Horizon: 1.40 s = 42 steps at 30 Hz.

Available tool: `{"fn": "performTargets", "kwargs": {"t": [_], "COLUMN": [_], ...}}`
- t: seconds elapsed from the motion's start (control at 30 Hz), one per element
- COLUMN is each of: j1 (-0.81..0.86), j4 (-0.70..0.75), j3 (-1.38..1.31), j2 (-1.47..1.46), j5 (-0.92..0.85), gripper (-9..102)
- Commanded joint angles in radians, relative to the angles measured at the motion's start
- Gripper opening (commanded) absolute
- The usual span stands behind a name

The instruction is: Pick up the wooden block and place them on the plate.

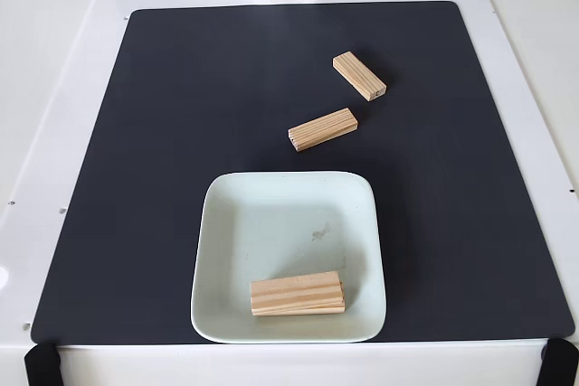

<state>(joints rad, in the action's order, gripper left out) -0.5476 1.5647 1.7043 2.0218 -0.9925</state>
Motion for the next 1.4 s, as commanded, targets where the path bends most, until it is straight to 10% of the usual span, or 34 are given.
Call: {"fn": "performTargets", "kwargs": {"t": [0.0, 0.93, 1.37], "j1": [0.008, 0.064, 0.06], "j4": [-0.003, -0.308, -0.445], "j3": [-0.046, 0.296, 0.224], "j2": [-0.002, -0.247, -0.41], "j5": [-0.299, -0.578, -0.581], "gripper": [-1, 43, 43]}}
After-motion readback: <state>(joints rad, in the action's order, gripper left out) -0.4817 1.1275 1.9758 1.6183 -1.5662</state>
